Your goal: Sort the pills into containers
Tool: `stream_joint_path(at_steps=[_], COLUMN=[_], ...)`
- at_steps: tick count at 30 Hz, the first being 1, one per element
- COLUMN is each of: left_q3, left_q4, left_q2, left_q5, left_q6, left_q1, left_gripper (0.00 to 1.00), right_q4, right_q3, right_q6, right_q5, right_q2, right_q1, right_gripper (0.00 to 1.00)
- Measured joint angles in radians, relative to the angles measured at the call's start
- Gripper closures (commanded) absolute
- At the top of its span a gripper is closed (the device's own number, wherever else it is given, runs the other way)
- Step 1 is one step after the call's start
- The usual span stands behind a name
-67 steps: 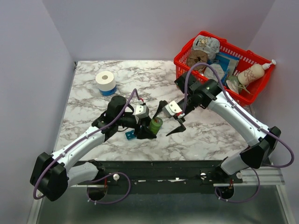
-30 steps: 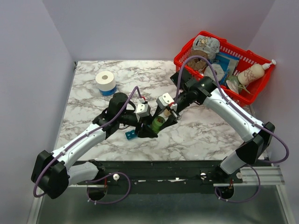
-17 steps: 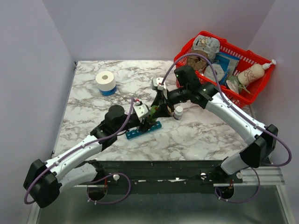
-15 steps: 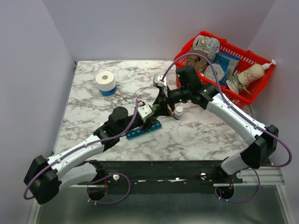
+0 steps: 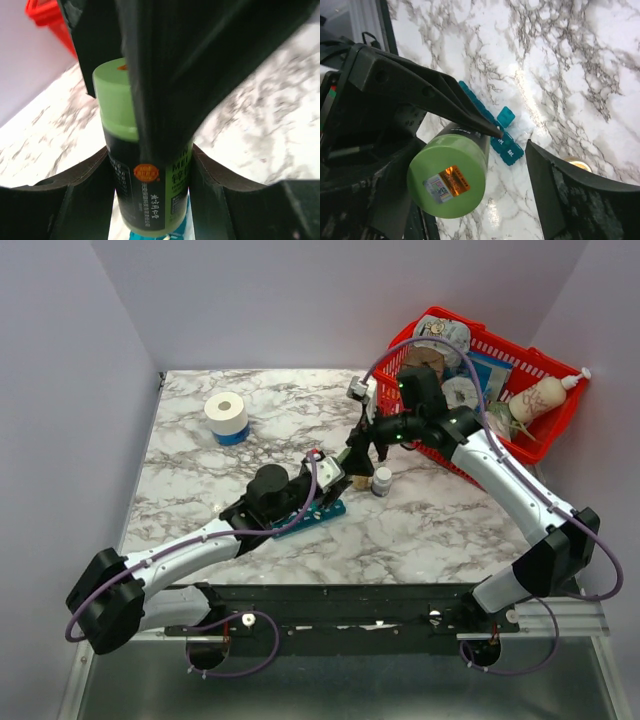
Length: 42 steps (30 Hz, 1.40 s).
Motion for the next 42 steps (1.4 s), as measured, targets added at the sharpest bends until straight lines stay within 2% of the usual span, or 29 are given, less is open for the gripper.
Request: stream_joint_path(at_steps=[4,8,9,12,17,21,27,32,33,36,37,38,40,42], left_q3=[-0.006,-0.017,-0.017,-0.014,0.0,0.014,0.014,0.013,0.012,0.008,0.007,0.006,0.002,-0.003], left_q4=[0.002,-0.064,-0.084,-0.15,-0.196,-0.182,-0.123,-0.064,-0.053,-0.029,-0.021,-0.012,0.008,0.022], left_q2=[-0.064,-0.124,-0.128,-0.122,-0.091,-0.071,-0.045,-0.039,-0.038,-0.038,-0.037,-0.035,-0.033,-0.031], left_q5=[0.261,0.522,0.565,0.685,0.789,0.826,0.869,0.883,0.884,0.887,0.889,0.891,0.893,0.895], left_q6=[-0.013,-0.026,-0.026,-0.029,-0.048,-0.081,-0.163,-0.226,-0.239,-0.268,-0.278,-0.287,-0.305,-0.32], left_q1=[0.077,0.153,0.164,0.179,0.182,0.182,0.197,0.213,0.216,0.221,0.222,0.222,0.224,0.229], left_gripper=[1.0,1.0,1.0,1.0,1.0,1.0,1.0,1.0,1.0,1.0,1.0,1.0,1.0,0.96], right_q4=[-0.11,-0.305,-0.365,-0.504,-0.625,-0.648,-0.624,-0.569,-0.55,-0.475,-0.451,-0.42,-0.379,-0.346], right_q3=[0.067,0.08,0.08,0.093,0.171,0.164,0.034,0.016,0.012,-0.011,-0.013,-0.014,-0.016,-0.026], right_q6=[-0.222,-0.641,-0.763,-0.984,-1.199,-1.246,-1.224,-1.207,-1.193,-1.139,-1.115,-1.077,-1.023,-0.975], right_q5=[-0.153,-0.28,-0.312,-0.389,-0.478,-0.483,-0.441,-0.42,-0.418,-0.399,-0.391,-0.38,-0.364,-0.349], right_q2=[-0.031,-0.1,-0.116,-0.114,-0.005,0.032,-0.051,-0.077,-0.08,-0.093,-0.094,-0.095,-0.095,-0.101], right_q1=[-0.05,-0.058,-0.059,-0.059,-0.047,-0.002,0.061,0.069,0.069,0.07,0.07,0.07,0.07,0.07], right_gripper=[0.0,0.0,0.0,0.0,0.01,0.02,0.03,0.1,0.12,0.35,0.47,0.53,0.63,0.66])
